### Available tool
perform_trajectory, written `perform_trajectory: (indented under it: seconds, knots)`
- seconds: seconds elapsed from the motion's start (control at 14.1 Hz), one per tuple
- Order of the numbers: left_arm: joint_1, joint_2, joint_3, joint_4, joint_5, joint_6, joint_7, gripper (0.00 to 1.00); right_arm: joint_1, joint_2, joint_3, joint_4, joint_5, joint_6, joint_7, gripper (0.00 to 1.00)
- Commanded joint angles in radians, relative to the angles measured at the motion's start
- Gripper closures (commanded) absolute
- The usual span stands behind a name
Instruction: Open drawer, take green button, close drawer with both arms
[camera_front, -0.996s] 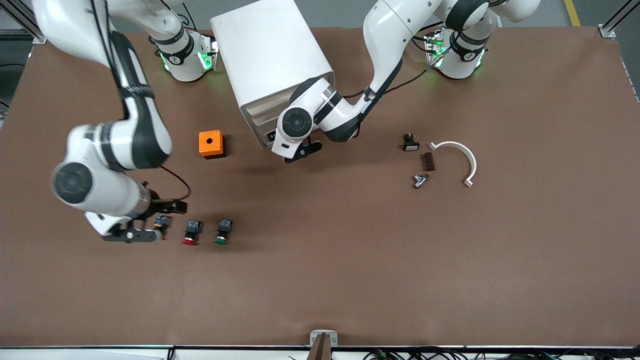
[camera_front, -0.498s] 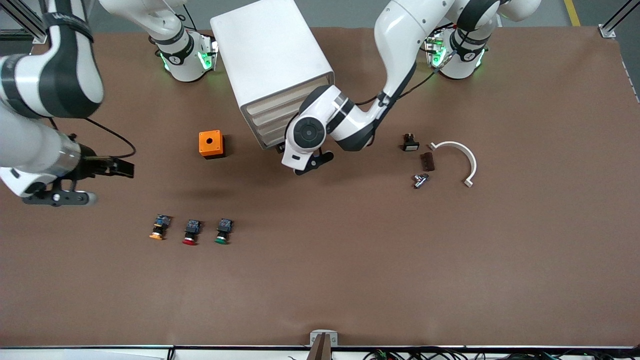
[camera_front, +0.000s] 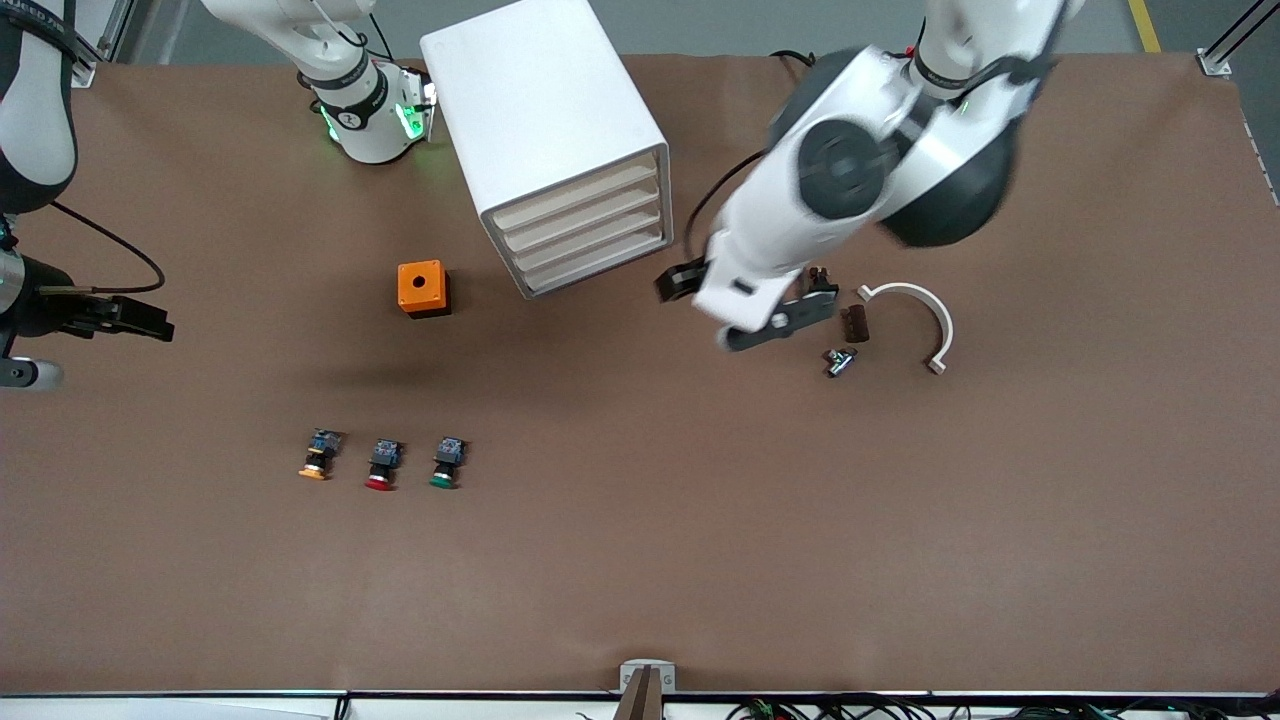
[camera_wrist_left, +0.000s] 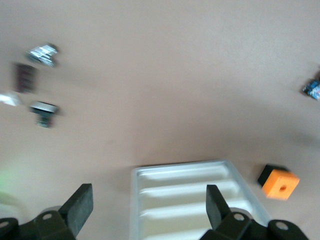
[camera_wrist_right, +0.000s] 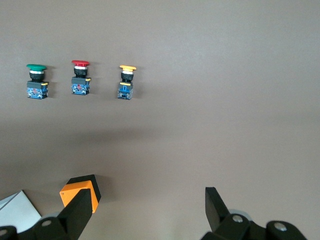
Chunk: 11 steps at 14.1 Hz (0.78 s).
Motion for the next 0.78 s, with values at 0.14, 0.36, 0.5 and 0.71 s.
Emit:
perform_trajectory:
  seconds: [0.14, 0.36, 0.5, 0.71]
  knots:
    - [0.213, -0.178, -0.008, -0.058, 0.057, -0.178, 0.330, 0.01, -0.009, -0.006, 0.017, 0.036, -0.011, -0.031, -0.004, 0.00]
    - [0.325, -0.222, -0.012, -0.065, 0.142, -0.252, 0.507, 0.01, -0.014, -0.001, 0.016, 0.126, -0.008, -0.097, -0.001, 0.00]
    - [0.401, -0.241, -0.008, -0.079, 0.156, -0.254, 0.619, 0.01, -0.011, -0.003, 0.016, 0.195, -0.013, -0.178, 0.002, 0.00]
    - [0.473, -0.284, -0.005, -0.137, 0.225, -0.243, 0.769, 0.01, 0.000, -0.023, 0.025, 0.211, 0.009, -0.258, 0.009, 0.00]
